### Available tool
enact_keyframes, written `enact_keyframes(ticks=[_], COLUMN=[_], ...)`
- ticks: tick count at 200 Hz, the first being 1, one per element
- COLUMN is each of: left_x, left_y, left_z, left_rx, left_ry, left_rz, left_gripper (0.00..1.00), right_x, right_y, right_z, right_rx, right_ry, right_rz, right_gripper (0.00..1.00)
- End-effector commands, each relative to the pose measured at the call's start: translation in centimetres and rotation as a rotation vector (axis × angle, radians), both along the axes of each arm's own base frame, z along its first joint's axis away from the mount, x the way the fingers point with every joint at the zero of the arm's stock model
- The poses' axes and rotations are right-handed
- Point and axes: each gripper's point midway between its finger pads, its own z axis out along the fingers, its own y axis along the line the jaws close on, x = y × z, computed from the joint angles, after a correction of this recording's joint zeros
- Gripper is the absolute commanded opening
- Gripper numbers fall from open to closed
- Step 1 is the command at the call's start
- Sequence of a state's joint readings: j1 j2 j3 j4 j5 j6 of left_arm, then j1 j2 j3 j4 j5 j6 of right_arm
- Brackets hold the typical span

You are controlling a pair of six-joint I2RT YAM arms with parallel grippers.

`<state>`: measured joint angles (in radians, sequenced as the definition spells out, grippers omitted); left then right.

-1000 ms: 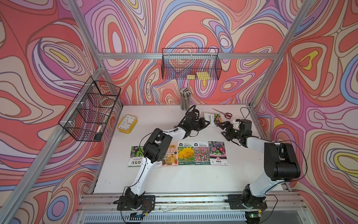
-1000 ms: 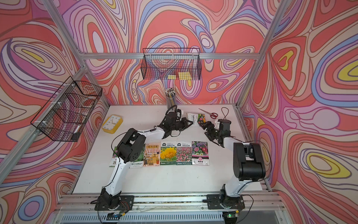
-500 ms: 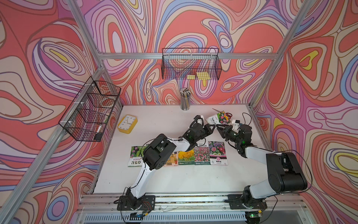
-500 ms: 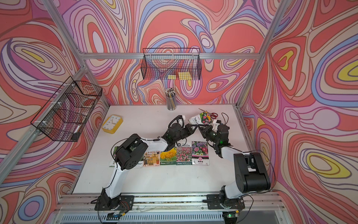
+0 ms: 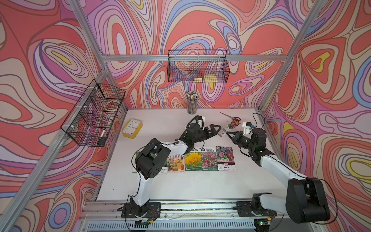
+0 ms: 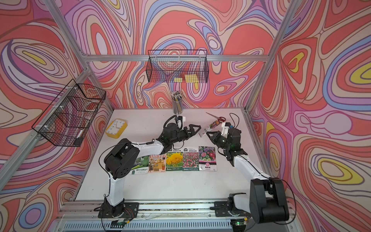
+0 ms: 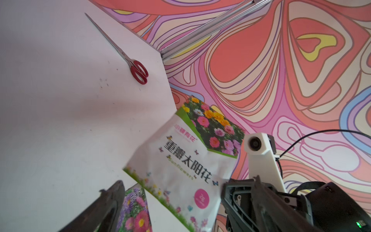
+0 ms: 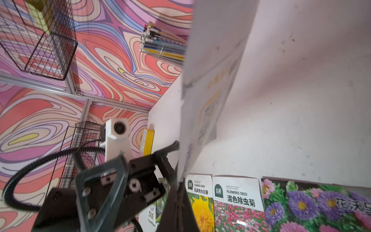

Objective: Arrange the seed packets in a row
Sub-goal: Pick up the seed packet from the center of the board, then place the seed packet at the center of the board.

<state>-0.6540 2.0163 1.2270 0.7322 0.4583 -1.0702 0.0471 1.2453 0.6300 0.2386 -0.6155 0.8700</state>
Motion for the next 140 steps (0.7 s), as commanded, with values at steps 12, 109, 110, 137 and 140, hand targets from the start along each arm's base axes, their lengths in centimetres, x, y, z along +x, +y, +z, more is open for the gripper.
enact_keyframes(ticks=[12,109,110,137,140], left_x=[-0.3,-5.4,-5.4,-6.0,-6.0], left_y=[2.9,1.5,1.5,0.5,0.5], left_z=[0.6,-2.4,-2.4,-0.2,0.0], left_rx=[0.044,0.001,-0.001,-0.150,-0.169], left_ry=[-0.040,0.090,0.092,0.079,0.086], left_rz=[-0.245,-0.622,-0.623,-0.685,-0.691], left_gripper=[0.92,0.85,0.85,0.85,0.84], right_x=[-4.2,-8.4,-8.4,-8.4,-8.4], right_y=[2.1,4.7,4.7,4.7,4.7], right_z=[-1.5,3.0,3.0,2.3,2.1], right_rx=[-0.030,0.101,0.102,0.107,0.107], right_ry=[0.025,-0.175,-0.176,-0.155,-0.148], right_rz=[0.201,0.429,0.430,0.433,0.433], right_gripper=[0.00,0.00,0.00,0.00,0.00])
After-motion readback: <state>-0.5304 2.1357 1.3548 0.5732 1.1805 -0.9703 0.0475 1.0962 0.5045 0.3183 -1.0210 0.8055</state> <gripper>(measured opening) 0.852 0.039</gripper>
